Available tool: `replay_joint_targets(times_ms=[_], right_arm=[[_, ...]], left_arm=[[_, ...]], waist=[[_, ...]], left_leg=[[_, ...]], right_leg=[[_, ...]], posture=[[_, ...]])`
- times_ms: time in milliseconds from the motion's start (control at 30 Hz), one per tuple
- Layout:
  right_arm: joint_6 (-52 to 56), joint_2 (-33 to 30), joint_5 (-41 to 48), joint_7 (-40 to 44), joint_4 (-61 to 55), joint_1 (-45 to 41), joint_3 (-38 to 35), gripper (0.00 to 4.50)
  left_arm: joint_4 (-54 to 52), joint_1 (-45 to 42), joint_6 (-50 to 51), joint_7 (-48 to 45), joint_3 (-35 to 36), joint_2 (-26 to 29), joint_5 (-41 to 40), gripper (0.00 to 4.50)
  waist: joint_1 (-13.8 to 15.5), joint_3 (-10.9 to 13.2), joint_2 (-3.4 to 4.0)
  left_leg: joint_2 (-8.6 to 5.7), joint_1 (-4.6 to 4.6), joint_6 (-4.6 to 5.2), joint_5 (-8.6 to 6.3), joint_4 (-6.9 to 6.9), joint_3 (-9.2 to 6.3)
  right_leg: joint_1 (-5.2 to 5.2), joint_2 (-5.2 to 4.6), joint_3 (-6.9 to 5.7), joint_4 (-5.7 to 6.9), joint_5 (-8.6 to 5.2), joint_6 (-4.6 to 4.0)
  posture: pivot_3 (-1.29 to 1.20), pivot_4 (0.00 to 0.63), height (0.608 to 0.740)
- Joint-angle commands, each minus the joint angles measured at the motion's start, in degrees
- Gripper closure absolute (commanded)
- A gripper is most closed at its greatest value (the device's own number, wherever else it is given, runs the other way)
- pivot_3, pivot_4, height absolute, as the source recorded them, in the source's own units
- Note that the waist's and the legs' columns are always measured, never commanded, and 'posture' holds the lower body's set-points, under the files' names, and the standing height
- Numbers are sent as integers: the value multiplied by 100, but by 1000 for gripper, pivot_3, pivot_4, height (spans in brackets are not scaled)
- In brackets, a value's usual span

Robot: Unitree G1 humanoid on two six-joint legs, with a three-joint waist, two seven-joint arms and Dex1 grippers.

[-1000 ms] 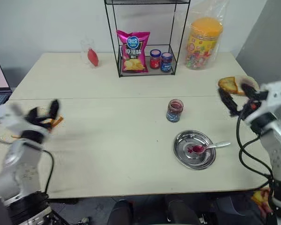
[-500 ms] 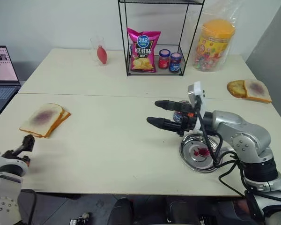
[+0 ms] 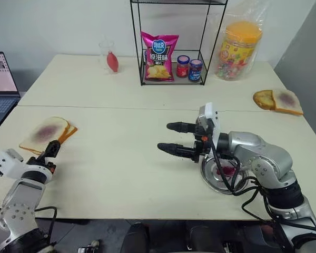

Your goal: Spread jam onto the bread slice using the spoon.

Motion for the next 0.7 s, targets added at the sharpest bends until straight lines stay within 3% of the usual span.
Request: replay_joint_targets(times_ms=[33, 133, 233, 700], right_arm=[[-31, 5, 57, -73, -284, -76, -255, 34], [63, 41, 111, -159, -319, -137, -322, 34], [149, 61, 135, -230, -358, -174, -392, 0], [299, 85, 251, -319, -323, -195, -538, 0]], left_arm=[[-15, -94, -79, -4, -40, 104, -44, 0], [-35, -112, -62, 32, -76, 70, -87, 0], [-150, -113, -103, 222, 42, -70, -206, 444], [-354, -180, -665, 1109, 794, -377, -1123, 3349]], waist=[[-9, 0, 0], [-17, 0, 0], [-20, 0, 0], [-20, 0, -2]], left_leg=[[0, 0, 0, 0, 0, 1], [1, 0, 0, 0, 1, -1], [2, 1, 0, 0, -1, -3], [0, 0, -1, 0, 1, -1]], right_leg=[[0, 0, 1, 0, 0, 0], [0, 0, 0, 0, 0, 0], [0, 0, -2, 2, 0, 0], [0, -2, 1, -1, 0, 1]], posture=[[0, 150, 740], [0, 150, 740], [0, 150, 740], [0, 150, 740]])
